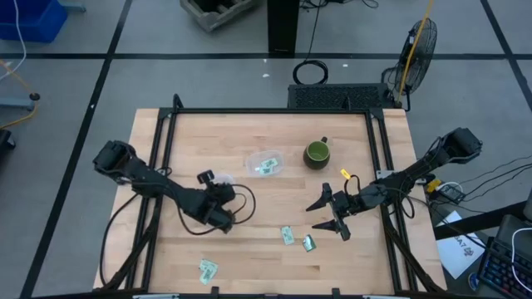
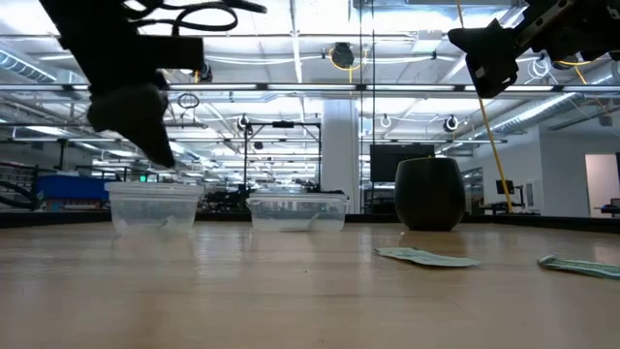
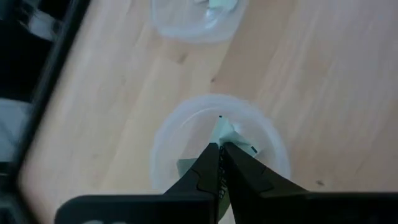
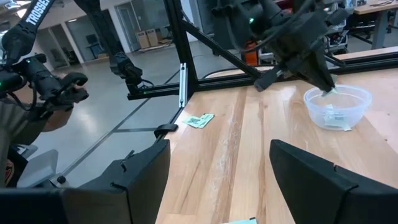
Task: Pick and place Stevia / Truvia into bins
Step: Put the stevia packet into the round container, then put the truvia packet into the oval container
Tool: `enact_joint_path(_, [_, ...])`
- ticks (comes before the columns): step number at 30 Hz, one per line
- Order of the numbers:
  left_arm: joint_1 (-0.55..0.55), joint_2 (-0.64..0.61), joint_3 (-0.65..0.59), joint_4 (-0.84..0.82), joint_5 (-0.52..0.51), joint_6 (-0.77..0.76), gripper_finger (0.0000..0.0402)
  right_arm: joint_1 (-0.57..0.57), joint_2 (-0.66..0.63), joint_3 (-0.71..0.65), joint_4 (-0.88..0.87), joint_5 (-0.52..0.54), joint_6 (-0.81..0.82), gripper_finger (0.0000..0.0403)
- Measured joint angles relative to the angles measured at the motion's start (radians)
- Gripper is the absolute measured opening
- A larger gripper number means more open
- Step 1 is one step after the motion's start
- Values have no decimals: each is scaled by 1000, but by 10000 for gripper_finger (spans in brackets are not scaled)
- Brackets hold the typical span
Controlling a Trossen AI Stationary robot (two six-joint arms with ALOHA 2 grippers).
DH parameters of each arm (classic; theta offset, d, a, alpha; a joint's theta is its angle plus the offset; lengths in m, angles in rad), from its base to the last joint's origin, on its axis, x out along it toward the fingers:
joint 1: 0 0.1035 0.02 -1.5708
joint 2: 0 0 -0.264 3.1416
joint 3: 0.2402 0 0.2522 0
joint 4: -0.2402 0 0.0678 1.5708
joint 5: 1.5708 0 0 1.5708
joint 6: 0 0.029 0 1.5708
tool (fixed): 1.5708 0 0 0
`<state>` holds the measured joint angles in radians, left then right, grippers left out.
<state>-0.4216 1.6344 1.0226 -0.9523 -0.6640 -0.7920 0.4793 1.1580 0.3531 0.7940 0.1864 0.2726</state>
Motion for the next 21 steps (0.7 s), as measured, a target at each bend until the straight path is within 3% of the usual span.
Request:
enact_joint_path(5, [29, 0, 0, -56, 27, -49, 63, 0, 0, 0, -1, 0, 2, 267])
enact_joint_path(12, [41, 0, 0, -51, 9, -82, 166, 0, 0, 0, -2, -2, 3, 267])
enact_joint_path(16, [40, 0, 0, 44, 8, -47, 210, 0, 0, 0, -24, -8, 3, 267])
enact_joint_path(21, [40, 0, 0, 307, 40, 88, 235, 0, 11, 0, -86, -26, 3, 267])
